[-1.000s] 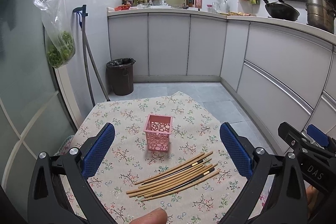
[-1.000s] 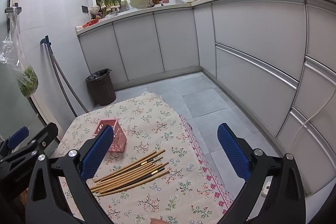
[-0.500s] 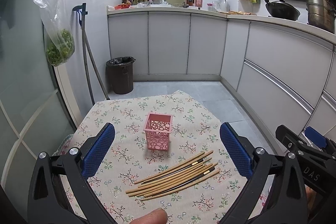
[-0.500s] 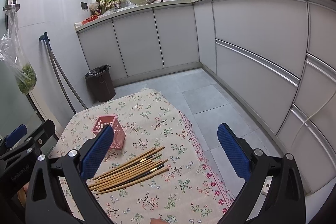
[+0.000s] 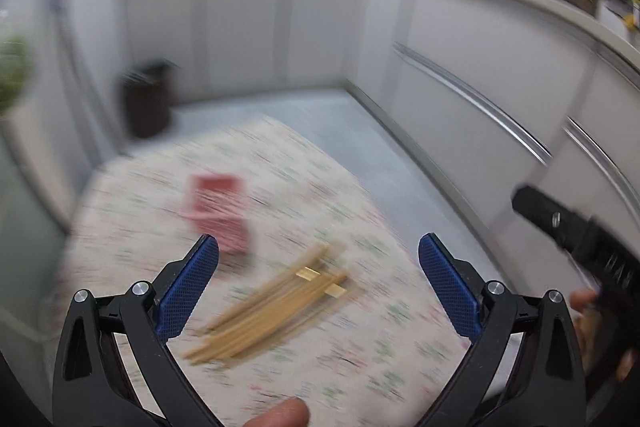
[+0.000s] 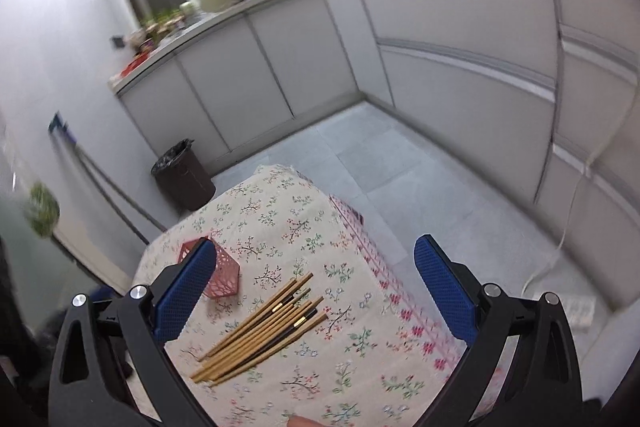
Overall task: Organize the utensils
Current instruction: 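Lower the left tool onto the chopstick pile and close on several chopsticks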
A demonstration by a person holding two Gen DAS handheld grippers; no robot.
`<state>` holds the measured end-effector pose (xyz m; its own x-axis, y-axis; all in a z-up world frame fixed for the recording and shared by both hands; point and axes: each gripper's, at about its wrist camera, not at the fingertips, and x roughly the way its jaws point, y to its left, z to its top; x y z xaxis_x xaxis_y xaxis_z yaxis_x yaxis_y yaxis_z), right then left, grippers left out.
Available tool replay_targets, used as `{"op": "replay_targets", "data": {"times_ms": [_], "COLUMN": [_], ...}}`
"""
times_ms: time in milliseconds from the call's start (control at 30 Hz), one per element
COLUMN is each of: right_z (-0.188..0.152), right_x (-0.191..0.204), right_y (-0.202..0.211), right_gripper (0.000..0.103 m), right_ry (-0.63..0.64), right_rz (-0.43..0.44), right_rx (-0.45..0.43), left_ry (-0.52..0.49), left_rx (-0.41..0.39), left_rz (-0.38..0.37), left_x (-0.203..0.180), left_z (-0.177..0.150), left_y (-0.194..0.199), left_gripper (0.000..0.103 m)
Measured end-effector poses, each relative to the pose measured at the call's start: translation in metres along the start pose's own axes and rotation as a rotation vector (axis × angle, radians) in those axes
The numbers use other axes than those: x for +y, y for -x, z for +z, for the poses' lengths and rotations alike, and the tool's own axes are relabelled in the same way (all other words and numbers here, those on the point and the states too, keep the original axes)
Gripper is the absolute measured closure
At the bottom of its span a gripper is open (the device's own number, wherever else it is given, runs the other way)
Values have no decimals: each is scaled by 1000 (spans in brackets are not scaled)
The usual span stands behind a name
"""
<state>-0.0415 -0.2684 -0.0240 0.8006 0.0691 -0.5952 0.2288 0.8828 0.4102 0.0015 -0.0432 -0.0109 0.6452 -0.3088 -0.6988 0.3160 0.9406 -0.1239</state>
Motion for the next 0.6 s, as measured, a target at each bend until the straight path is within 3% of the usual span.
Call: {"op": "replay_targets", "data": {"times_ms": [67, 267, 333, 400, 500, 600], "right_z": [3, 2, -5, -13, -24, -30], "right_x": [-18, -61, -68, -73, -74, -67], "right_y": [-9, -51, -69, -88, -109, -123], "right_gripper": [6, 7, 6, 7, 7, 7], "right_ry": [-92, -290, -330, -356, -394, -394], "right_rz": [6, 29, 52, 79, 111, 141], "right_rx": [35, 181, 261, 349, 436, 495], "left_ry": [-48, -214, -240, -261, -274, -262], "left_rx": [112, 408, 469, 545, 606, 610], "left_rz": [-71, -89, -46, -19, 21, 22], "left_x": [-7, -24, -18, -11, 5, 17], "left_z": [11, 17, 10, 5, 5, 8], "left_y": [-38, -161, -198, -228, -254, -262], "left_gripper": [7, 8, 16, 38, 48, 50]}}
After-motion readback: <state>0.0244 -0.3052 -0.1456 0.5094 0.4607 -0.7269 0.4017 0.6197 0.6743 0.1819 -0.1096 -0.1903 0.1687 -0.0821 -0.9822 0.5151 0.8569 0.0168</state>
